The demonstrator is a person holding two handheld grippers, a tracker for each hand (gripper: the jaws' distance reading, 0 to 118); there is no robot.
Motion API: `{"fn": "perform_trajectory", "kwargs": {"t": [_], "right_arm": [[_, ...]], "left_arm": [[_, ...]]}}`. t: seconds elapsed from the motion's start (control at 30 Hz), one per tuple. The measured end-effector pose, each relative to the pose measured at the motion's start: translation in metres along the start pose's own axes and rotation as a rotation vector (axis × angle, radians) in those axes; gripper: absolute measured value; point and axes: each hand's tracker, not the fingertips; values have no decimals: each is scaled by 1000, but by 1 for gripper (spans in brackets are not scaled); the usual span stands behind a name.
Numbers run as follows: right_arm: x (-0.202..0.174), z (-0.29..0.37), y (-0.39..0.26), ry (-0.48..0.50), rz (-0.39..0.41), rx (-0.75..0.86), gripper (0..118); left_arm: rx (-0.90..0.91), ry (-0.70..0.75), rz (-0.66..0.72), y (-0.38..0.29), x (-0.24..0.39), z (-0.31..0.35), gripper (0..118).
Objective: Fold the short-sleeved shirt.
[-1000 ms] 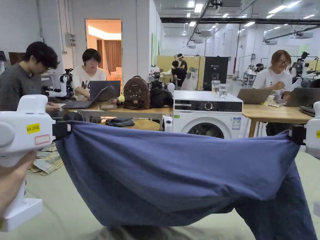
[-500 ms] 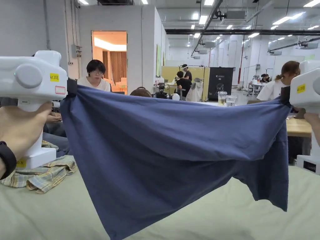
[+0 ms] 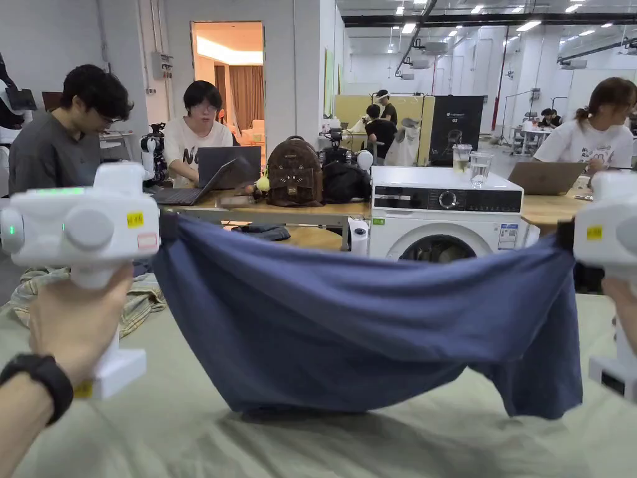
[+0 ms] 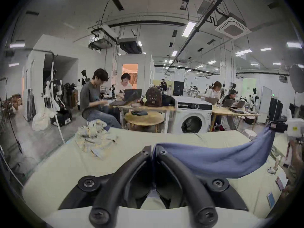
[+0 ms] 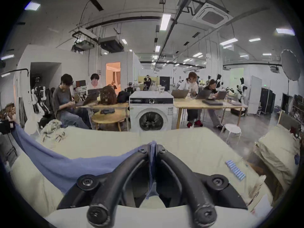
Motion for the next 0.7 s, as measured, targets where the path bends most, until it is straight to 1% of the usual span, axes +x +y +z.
{"fn": "perform_trajectory", "kwargs": {"t": [0.03,0.1,0.13,0.17,0.2,0.23,0.27,0.3,0.33,0.37,0.4,0.43,0.5,0.57,0.63,0.67,0.7], "right_arm": [[1,4,-20,22,-11,-24,2],[10,20,-67,47,-23,-69,2],[15,30,-88,67,-10,-97,2],[19,47,-112,66,-2,-108,2],[24,62,-134,81,-4,-150,2],[31,77,-153,126,6,-181,2],[37,94,-176,104,3,-169,2],[43,107,-192,105,20,-229,2],[50,125,-209,133,-9,-237,2],[57,145,-224,146,-39,-234,2],[63,163,-237,149,-68,-255,2],[63,181,-249,149,-85,-258,2],[72,211,-269,151,-92,-280,2],[80,236,-288,134,-120,-306,2],[87,252,-305,114,-124,-332,2],[90,258,-313,116,-132,-357,2],[91,264,-323,117,-125,-387,2]], "left_arm": [[-25,-22,24,-6,5,24,0],[-94,-80,65,-29,13,96,0],[-97,-94,58,-54,9,120,0],[-138,-100,54,-85,5,147,0],[-145,-128,65,-96,4,186,0],[-178,-149,62,-118,0,224,0],[-188,-152,72,-133,-4,246,0],[-212,-161,89,-141,-6,273,0],[-256,-184,95,-154,-9,316,0],[-244,-188,107,-161,-12,338,0],[-250,-201,134,-157,-12,366,0],[-300,-222,144,-163,-15,403,0],[-257,-194,144,-184,-21,406,0],[-343,-186,146,-210,-30,432,0],[-381,-172,124,-245,-40,441,0],[-413,-171,124,-255,-43,451,0],[-408,-179,140,-248,-44,458,0]]}}
